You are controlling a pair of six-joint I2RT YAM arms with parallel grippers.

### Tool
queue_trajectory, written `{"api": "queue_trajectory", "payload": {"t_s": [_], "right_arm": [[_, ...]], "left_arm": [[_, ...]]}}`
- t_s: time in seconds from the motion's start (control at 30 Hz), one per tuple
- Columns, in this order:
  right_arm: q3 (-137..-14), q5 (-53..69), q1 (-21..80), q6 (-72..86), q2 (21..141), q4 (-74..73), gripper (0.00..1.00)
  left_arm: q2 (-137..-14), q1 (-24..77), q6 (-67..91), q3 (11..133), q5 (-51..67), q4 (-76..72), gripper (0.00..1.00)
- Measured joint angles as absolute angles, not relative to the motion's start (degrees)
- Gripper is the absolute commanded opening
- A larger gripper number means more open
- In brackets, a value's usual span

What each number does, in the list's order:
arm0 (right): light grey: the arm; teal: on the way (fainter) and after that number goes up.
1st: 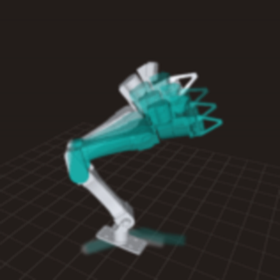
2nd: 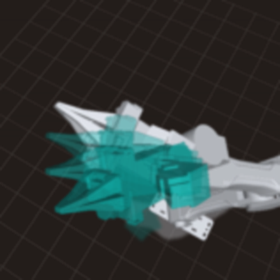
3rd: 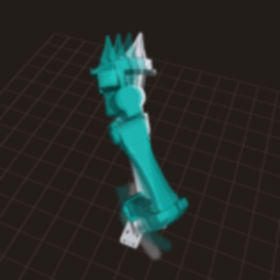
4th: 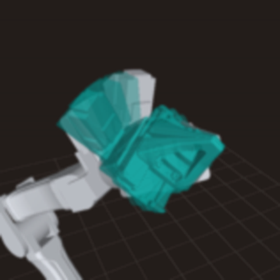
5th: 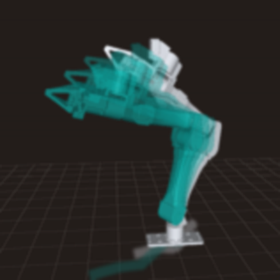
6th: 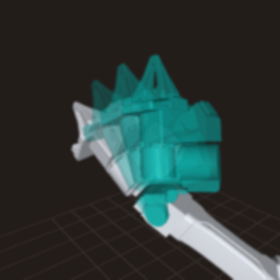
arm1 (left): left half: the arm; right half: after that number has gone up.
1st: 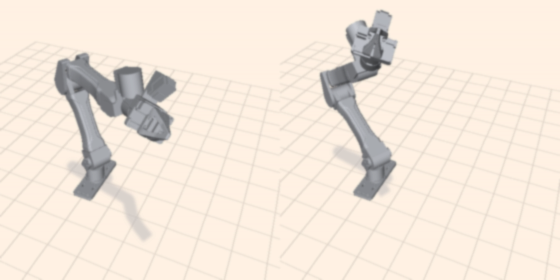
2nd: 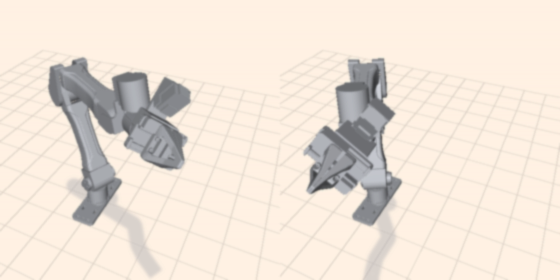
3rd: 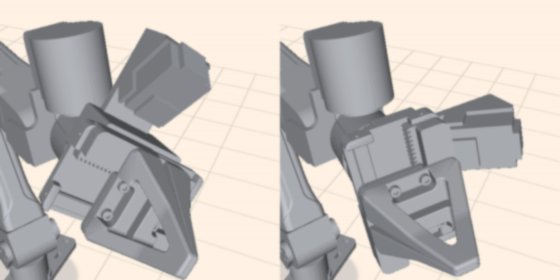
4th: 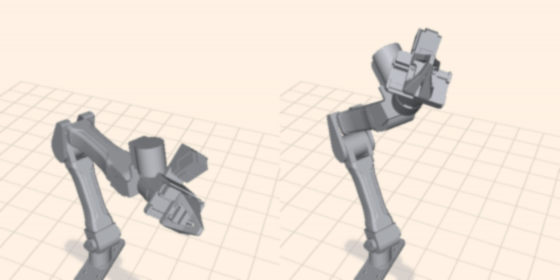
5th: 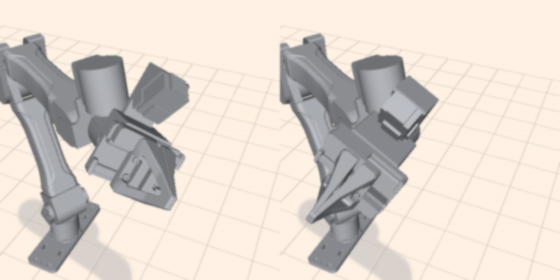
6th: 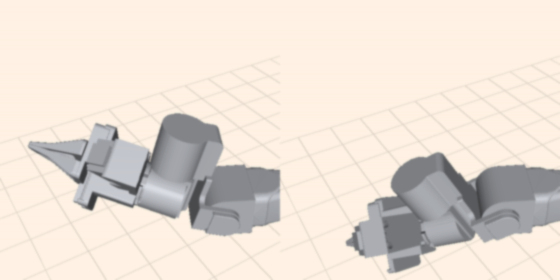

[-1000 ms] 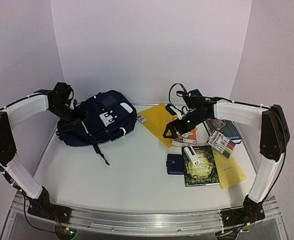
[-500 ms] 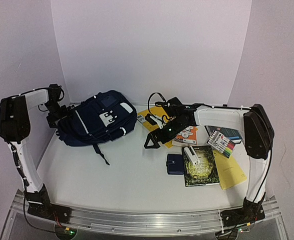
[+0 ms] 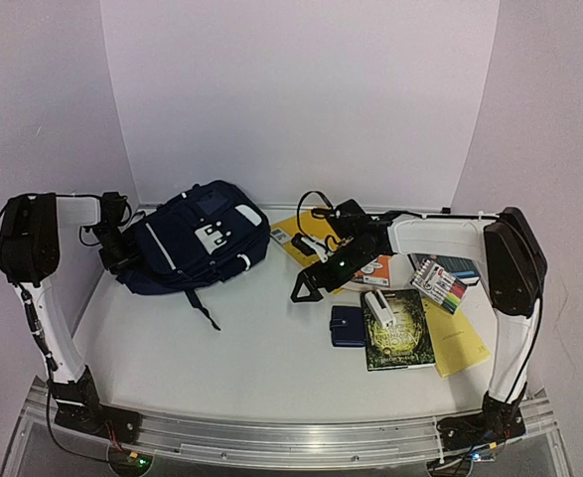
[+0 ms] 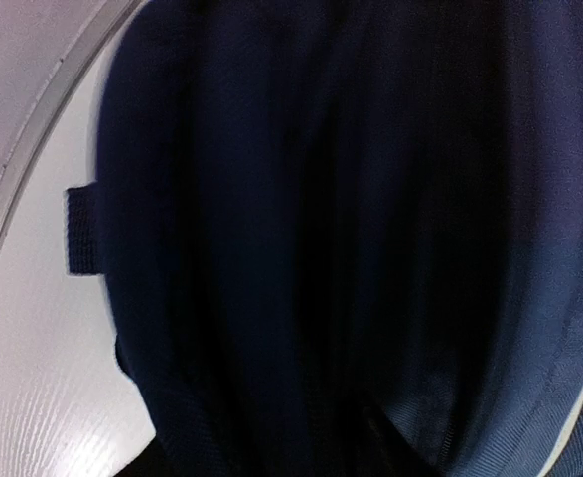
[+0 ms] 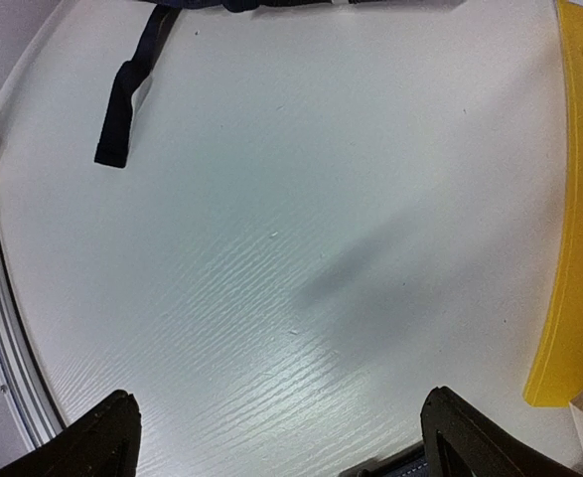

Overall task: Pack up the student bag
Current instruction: Adjust the student bag at the center of the board.

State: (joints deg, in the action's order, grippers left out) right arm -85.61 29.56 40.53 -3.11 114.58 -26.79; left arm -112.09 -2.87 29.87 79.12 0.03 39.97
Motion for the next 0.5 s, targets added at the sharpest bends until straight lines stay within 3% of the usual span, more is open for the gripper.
{"api": "queue_trajectory", "payload": {"t_s": [0.1,0.23,0.5], "right_arm": [[-85.6,29.4,40.5,-3.2,113.8,-26.8,0.98],[-85.6,29.1,40.4,-3.4,113.0,-26.7,0.98],[-85.6,28.1,40.1,-3.8,113.0,-27.0,0.98]], "left_arm": [[-109.1,-1.8,30.4,75.4,0.1,38.9,0.29],[-106.0,0.5,31.9,71.2,-0.7,38.0,0.28],[-99.3,12.1,38.2,64.0,-2.0,39.2,0.41]]}}
